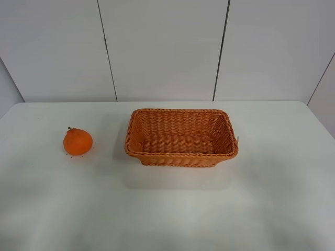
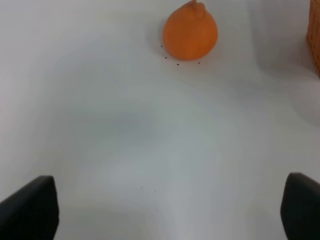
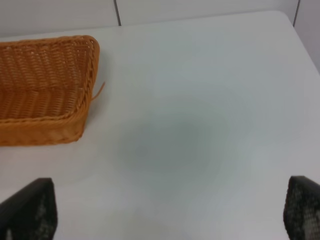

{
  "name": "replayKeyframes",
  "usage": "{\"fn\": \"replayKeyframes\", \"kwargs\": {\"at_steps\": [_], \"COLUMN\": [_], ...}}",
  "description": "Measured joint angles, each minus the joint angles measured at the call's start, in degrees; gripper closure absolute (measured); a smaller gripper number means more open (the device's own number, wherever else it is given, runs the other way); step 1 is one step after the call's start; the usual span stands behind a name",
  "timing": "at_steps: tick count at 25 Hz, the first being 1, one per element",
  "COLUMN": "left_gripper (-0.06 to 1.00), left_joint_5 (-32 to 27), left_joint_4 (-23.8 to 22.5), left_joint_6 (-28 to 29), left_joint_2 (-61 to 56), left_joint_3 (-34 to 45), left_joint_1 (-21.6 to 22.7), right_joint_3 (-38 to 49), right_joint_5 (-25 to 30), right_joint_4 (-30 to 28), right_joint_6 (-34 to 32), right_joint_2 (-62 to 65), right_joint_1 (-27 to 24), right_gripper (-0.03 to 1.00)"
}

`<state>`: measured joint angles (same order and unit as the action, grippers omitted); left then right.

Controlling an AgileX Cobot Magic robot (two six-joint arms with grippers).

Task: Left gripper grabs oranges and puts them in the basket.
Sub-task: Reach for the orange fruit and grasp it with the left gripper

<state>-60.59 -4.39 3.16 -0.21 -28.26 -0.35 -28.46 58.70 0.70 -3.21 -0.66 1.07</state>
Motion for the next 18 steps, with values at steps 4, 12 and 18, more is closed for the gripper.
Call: {"fn": "replayKeyframes", "kwargs": {"at_steps": [4,12,18], "left_gripper": [-0.05,-0.05,-0.05], "left_joint_5": [0.0,0.0,0.6], "left_joint_4": [0.0,0.0,-0.1], "left_joint_6": [0.0,0.0,0.0], "left_joint_2": [0.0,0.0,0.0], "left_joint_3": [0.0,0.0,-0.3], "left_joint_1": [0.0,0.0,0.0], "right_joint_3": [0.0,0.0,0.0], "right_joint_5": [0.0,0.0,0.0], "right_joint_4": [0.0,0.0,0.0], "right_joint_6": [0.0,0.0,0.0], "right_joint_2": [0.0,0.0,0.0], "right_joint_1": [0.0,0.0,0.0], "right_gripper": [0.27,0.27,0.27]}}
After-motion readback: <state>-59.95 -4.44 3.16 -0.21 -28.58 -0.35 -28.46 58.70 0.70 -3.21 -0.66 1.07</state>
